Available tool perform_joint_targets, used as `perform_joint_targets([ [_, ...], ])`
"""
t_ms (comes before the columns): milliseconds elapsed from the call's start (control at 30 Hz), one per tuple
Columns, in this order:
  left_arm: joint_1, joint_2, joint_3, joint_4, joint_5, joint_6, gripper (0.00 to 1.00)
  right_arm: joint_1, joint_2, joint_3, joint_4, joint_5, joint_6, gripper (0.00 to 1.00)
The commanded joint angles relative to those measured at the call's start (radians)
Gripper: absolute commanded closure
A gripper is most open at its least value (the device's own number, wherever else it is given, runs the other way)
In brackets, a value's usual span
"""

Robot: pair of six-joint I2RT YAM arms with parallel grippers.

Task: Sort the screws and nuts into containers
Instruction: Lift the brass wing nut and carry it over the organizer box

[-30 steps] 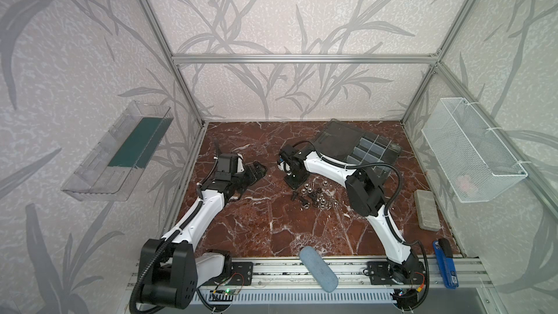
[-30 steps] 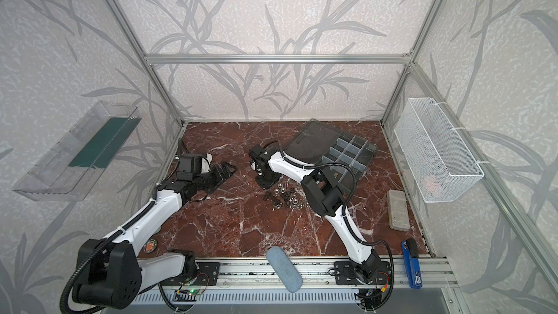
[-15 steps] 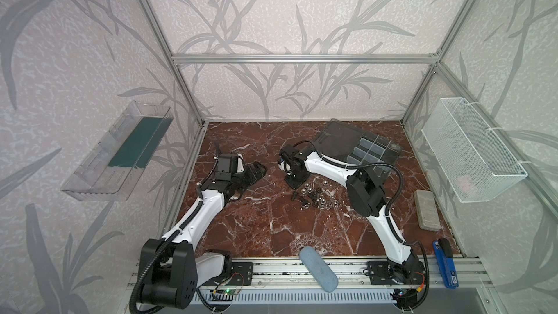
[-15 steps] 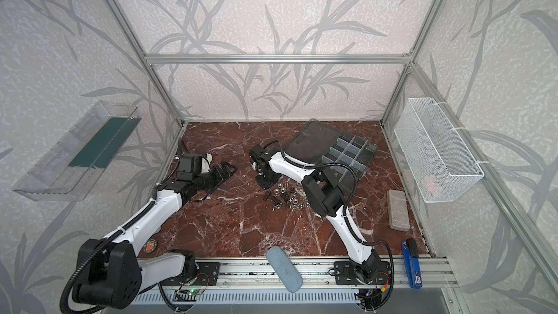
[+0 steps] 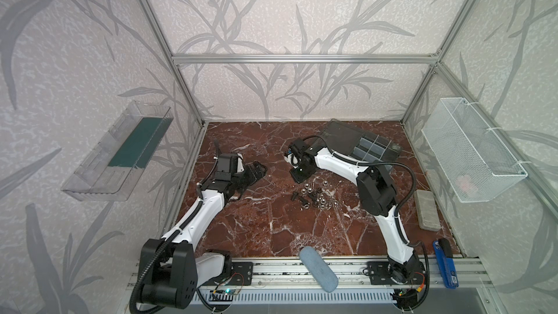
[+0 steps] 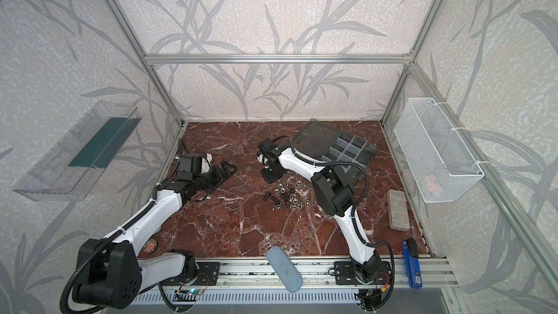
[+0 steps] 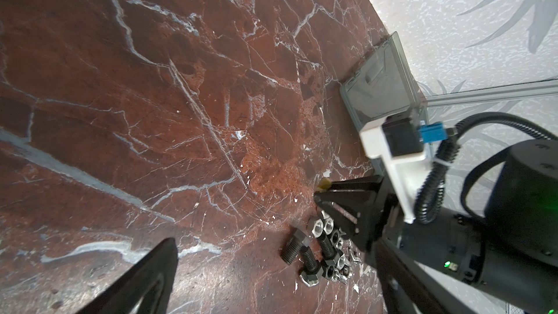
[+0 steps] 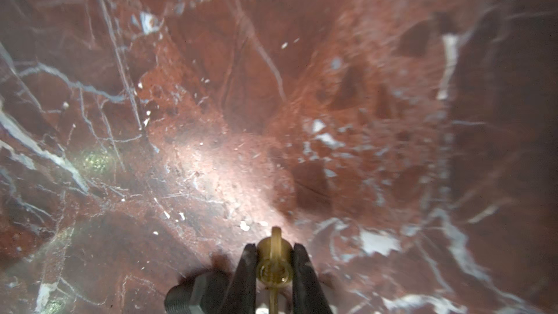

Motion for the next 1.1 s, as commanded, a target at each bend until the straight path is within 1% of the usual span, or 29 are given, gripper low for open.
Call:
perform_joint_targets([
  [0,0.004,-0.004,-0.015,0.011,0.0,-0.003,0.01,-0.07,-0.11,-0.026,-0.008,0.015,-0.004,1.0],
  [167,0.004,-0.014,-0.017,0.01,-0.001,-0.004,0.01,-0.186,-0.218,-0.117,-0.008,0.061,0.001,1.0],
  [267,0.004,-0.014,-0.017,0.01,0.003,-0.007,0.01,-0.263,-0.285,-0.169,-0.042,0.173,0.016,1.0],
  [333,0.003,-0.013,-0.019,0.011,0.008,-0.01,0.01,-0.327,-0.324,-0.208,-0.061,0.206,0.025,1.0],
  [500,0.003,-0.015,-0.023,0.022,0.008,-0.019,0.01,-0.474,-0.403,-0.309,-0.047,0.189,0.064,1.0],
  [600,0.002,-0.011,-0.023,0.029,0.012,-0.026,0.0,-0.528,-0.419,-0.345,-0.041,0.177,0.075,1.0],
  [800,0.0,0.008,-0.02,0.041,0.022,-0.037,0.01,-0.555,-0.417,-0.379,-0.05,0.204,0.072,1.0],
  [1067,-0.002,0.008,-0.017,0.043,0.021,-0.039,0.01,-0.557,-0.407,-0.43,-0.024,0.184,0.08,1.0],
])
